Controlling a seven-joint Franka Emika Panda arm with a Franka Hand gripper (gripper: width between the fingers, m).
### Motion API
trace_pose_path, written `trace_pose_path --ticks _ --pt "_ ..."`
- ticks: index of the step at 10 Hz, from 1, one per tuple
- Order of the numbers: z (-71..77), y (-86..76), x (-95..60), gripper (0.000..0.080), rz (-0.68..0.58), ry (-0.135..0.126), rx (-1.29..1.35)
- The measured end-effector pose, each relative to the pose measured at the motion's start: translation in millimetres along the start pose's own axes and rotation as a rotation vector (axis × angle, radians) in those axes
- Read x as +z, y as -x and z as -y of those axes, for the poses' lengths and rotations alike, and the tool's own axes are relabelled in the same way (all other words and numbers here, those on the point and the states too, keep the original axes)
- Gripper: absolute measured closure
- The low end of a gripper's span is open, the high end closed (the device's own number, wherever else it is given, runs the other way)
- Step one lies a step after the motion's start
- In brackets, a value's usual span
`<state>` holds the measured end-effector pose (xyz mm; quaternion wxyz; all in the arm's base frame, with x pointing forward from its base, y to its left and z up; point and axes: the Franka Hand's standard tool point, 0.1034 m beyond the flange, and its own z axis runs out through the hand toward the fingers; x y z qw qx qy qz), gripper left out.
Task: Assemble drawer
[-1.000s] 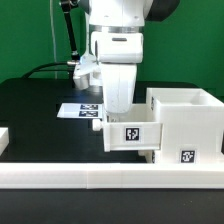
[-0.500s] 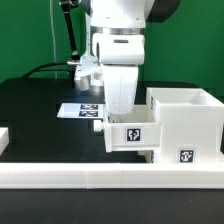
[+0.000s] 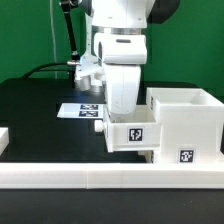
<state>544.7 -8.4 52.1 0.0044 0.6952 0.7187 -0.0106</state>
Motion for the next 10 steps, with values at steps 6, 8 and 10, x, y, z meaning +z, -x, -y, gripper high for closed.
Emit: trace_pose_path --ticks 6,8,10 --pt "-1.5 -13.7 -1.0 0.0757 -0.004 0.003 0.026" --pt "-1.9 -11.9 -0.6 0.0757 -0.006 0.009 0.019" --pt "-1.8 -11.3 -0.4 0.0657 -0.006 0.008 0.021"
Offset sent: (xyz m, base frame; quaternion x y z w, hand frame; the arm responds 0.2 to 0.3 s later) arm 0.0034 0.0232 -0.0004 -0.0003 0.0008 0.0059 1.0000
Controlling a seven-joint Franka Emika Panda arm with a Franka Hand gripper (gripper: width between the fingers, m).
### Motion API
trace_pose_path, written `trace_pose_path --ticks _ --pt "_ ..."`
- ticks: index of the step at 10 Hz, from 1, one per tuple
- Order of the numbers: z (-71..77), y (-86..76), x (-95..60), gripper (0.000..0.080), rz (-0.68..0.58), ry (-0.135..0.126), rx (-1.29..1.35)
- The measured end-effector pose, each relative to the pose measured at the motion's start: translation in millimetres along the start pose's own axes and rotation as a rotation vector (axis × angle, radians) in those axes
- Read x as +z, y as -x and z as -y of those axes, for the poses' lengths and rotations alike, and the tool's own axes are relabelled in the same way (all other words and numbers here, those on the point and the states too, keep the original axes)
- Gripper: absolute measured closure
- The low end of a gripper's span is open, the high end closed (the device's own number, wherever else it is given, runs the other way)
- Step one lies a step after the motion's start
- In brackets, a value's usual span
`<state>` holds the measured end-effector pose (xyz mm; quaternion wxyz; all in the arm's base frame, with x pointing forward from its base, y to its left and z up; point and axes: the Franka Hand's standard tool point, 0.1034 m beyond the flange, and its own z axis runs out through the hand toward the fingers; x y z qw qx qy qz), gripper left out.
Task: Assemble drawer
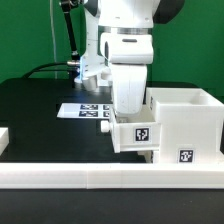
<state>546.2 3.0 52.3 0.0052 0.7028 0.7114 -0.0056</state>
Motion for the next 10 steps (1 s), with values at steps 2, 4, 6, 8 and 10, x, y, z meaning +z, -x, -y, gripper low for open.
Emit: trace_pose_path --ticks 2,4,6,8,10 --pt "-0.5 -0.2 -1.3 0.0514 0.001 0.000 0.007" --pt "-4.4 -2.5 -13.0 0.0244 0.005 0.007 0.013" --pt "-6.1 -1.1 -27.0 0.0169 0.015 0.000 0.013" --pt "-9.4 7.9 -47.9 0.0155 0.030 0.005 0.004" --pt "-12.7 30.1 -67.1 0.0151 0.045 0.010 -0.009"
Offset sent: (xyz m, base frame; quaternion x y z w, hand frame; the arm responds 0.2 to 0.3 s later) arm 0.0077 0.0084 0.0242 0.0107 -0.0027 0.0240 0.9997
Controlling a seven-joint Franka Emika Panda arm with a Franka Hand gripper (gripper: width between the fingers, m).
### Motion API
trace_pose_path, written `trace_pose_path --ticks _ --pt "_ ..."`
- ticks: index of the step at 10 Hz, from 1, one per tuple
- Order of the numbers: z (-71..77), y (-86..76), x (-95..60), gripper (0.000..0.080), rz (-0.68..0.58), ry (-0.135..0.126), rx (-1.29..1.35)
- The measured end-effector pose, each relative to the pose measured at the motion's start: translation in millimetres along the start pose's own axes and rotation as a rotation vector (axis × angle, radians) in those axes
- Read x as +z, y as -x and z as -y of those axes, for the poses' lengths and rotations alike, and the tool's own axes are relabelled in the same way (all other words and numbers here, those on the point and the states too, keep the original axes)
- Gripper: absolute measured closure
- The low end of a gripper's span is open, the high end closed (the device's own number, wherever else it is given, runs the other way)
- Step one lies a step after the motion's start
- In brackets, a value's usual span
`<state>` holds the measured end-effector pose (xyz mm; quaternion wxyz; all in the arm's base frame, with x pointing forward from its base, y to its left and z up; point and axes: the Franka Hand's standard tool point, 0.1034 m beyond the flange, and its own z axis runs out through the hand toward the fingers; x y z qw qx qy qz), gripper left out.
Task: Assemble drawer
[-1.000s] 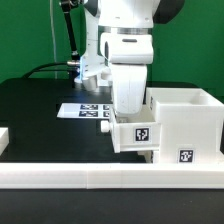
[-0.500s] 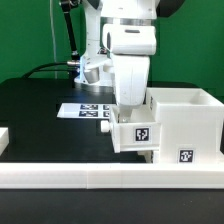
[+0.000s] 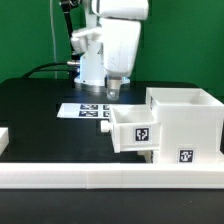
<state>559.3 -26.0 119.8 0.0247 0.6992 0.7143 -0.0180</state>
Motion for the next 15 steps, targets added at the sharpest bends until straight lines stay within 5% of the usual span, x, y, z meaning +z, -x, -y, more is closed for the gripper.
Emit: trace_pose_path --ticks 2,4,5,6,8,11,13,15 --pt "-11.6 16.3 -14.7 0.0151 0.008 0.018 0.010" --pt "-9.6 19.3 -8.1 0.0151 0.001 0.017 -0.004" --pt "-2.8 28.5 14.6 0.0151 -0.013 0.020 -0.050" --pt "-1.4 40.1 31.0 0.0151 -0.073 -0.005 -0.062" --pt "-16.8 53.1 44.5 0.0151 -0.173 -0.017 -0.077" --pt "-17.3 48.5 59.1 0.0151 -0.193 -0.021 -0.056" --pt "-25.6 42.0 63.3 0.0151 -0.184 0.034 -0.026" --pt "-30.1 25.4 62.9 0.0151 -0.198 0.019 0.015"
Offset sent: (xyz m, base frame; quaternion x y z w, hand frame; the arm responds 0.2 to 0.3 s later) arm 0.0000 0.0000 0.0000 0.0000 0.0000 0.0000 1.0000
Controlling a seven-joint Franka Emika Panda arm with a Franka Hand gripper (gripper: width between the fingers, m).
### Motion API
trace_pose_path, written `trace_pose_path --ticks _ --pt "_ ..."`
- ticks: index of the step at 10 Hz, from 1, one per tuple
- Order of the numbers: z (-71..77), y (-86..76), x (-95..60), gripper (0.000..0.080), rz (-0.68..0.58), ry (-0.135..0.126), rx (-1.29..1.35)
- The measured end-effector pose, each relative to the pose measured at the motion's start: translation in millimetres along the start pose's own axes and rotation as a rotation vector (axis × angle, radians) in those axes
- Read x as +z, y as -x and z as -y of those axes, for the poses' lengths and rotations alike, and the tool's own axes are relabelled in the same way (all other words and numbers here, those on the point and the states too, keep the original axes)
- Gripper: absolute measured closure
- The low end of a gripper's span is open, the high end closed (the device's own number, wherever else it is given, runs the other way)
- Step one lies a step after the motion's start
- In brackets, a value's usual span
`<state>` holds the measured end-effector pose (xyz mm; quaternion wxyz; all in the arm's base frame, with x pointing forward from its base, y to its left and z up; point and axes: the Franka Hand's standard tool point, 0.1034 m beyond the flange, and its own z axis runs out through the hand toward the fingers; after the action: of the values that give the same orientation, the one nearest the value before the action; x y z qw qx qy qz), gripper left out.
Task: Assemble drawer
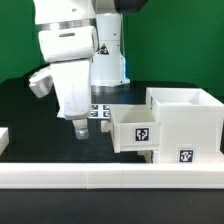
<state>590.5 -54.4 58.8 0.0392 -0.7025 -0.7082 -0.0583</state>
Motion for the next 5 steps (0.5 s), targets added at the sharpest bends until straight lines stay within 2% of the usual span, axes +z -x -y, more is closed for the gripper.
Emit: trace_pose_path --ticks 2,5 --pt "-4.4 -11.4 3.5 0.0151 -0.003 0.031 0.021" --pt "-3.0 -23.3 6.0 0.0151 -0.010 0.024 0.022"
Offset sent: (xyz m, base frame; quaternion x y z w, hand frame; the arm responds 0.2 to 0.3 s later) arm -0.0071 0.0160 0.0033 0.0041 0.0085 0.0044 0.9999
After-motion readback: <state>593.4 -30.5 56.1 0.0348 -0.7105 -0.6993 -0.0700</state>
